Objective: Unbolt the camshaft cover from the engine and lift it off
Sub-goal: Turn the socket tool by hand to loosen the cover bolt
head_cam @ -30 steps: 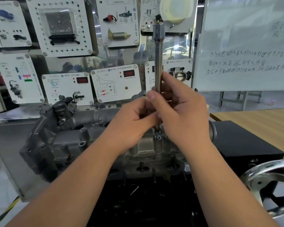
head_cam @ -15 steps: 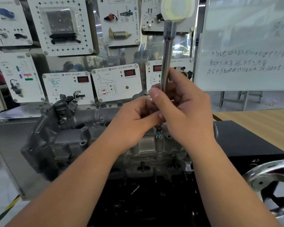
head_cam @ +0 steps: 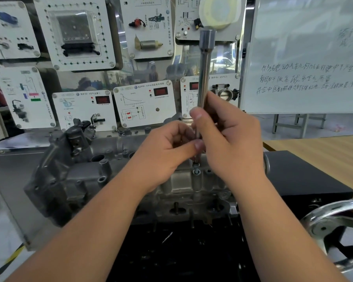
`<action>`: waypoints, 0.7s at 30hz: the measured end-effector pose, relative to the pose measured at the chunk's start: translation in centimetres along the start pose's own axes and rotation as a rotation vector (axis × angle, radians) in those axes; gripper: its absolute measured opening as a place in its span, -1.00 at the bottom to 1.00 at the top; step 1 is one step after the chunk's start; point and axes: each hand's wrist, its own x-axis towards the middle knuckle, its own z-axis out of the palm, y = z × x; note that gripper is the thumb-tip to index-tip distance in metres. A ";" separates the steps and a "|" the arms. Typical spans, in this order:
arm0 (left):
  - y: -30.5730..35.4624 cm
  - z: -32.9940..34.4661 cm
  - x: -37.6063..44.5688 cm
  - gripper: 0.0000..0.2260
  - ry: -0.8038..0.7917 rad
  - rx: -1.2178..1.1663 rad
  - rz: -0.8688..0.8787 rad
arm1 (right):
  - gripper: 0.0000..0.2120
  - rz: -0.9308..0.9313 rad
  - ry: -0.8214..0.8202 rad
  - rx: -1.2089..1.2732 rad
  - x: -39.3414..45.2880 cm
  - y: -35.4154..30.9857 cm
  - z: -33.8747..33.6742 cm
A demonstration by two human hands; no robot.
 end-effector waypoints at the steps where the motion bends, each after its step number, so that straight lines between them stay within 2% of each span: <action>1: 0.0 0.1 0.0 -0.78 0.009 0.014 0.004 | -0.90 -0.005 0.010 -0.017 0.0 0.0 0.0; 5: 0.2 0.1 -0.1 -0.70 -0.039 0.012 -0.013 | -0.70 0.008 -0.018 -0.005 -0.2 -0.3 0.2; 8: 0.5 0.0 -0.3 -0.75 -0.076 -0.006 -0.025 | -0.58 0.016 -0.030 0.016 -0.2 -0.4 0.3; 11: 0.4 -0.1 -0.2 -0.80 -0.036 -0.037 -0.022 | -0.65 0.006 -0.024 0.017 -0.2 -0.4 0.3; 14: 0.3 0.3 0.2 -0.71 0.032 0.006 -0.011 | -0.75 -0.020 0.022 -0.051 -0.2 -0.2 0.2; 17: 0.2 0.4 0.2 -0.76 0.017 0.014 -0.003 | -0.71 0.015 0.023 -0.009 -0.1 0.0 0.1; 21: 0.4 -0.1 -0.3 -0.87 -0.061 -0.089 0.004 | -0.58 0.031 -0.011 0.066 -0.2 -0.1 0.2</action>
